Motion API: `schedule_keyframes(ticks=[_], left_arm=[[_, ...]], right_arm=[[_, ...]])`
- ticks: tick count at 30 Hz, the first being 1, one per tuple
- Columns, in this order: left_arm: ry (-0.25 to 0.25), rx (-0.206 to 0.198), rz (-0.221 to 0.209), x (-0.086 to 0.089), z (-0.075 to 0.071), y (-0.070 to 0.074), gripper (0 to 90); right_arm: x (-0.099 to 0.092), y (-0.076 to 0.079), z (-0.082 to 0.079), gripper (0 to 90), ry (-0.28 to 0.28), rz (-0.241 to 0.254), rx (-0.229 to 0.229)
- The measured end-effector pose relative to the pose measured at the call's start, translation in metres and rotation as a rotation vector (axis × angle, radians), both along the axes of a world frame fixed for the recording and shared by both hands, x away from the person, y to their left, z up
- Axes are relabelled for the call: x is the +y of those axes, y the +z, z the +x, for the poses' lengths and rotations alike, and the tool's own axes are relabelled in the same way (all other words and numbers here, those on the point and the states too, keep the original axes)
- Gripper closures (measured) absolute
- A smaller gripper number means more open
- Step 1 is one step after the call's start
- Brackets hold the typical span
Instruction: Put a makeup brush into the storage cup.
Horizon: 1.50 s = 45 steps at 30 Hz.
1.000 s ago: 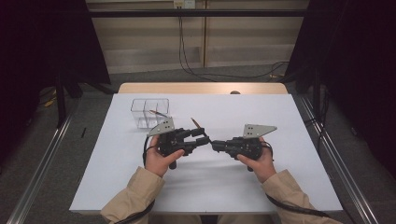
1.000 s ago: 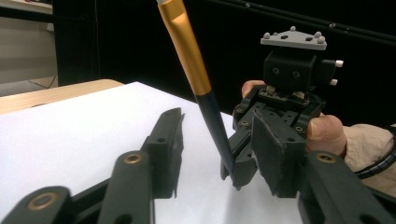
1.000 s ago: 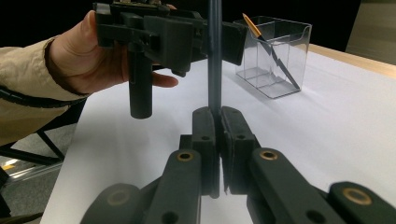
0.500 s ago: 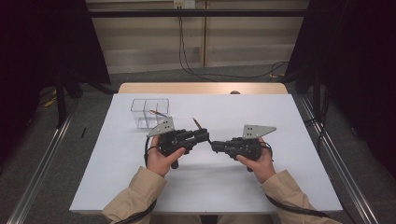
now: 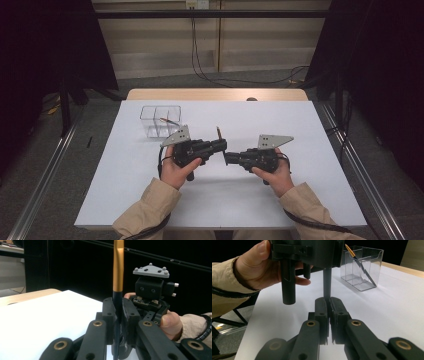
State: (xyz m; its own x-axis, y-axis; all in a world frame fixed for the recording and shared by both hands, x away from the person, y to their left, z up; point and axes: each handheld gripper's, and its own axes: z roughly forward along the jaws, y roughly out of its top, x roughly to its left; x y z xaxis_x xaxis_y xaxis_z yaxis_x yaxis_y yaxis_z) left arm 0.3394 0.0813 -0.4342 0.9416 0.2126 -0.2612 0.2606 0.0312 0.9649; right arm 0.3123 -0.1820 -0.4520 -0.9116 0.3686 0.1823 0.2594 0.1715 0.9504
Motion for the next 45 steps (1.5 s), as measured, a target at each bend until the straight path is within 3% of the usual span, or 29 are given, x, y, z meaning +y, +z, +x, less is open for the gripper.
schedule_keyframes(ticks=[17, 22, 45], left_arm=[[-0.006, -0.009, 0.0, 0.0, 0.0, 0.002, 82.8], [-0.007, -0.011, 0.007, -0.001, -0.001, 0.002, 82.8], [0.006, -0.021, 0.015, 0.009, -0.001, 0.004, 82.5]], right_arm=[[0.002, 0.002, -0.001, 84.6, 0.006, 0.005, -0.001], [0.002, 0.002, -0.001, 80.1, 0.001, 0.01, -0.012], [-0.009, 0.004, 0.001, 23.6, -0.047, 0.013, -0.026]])
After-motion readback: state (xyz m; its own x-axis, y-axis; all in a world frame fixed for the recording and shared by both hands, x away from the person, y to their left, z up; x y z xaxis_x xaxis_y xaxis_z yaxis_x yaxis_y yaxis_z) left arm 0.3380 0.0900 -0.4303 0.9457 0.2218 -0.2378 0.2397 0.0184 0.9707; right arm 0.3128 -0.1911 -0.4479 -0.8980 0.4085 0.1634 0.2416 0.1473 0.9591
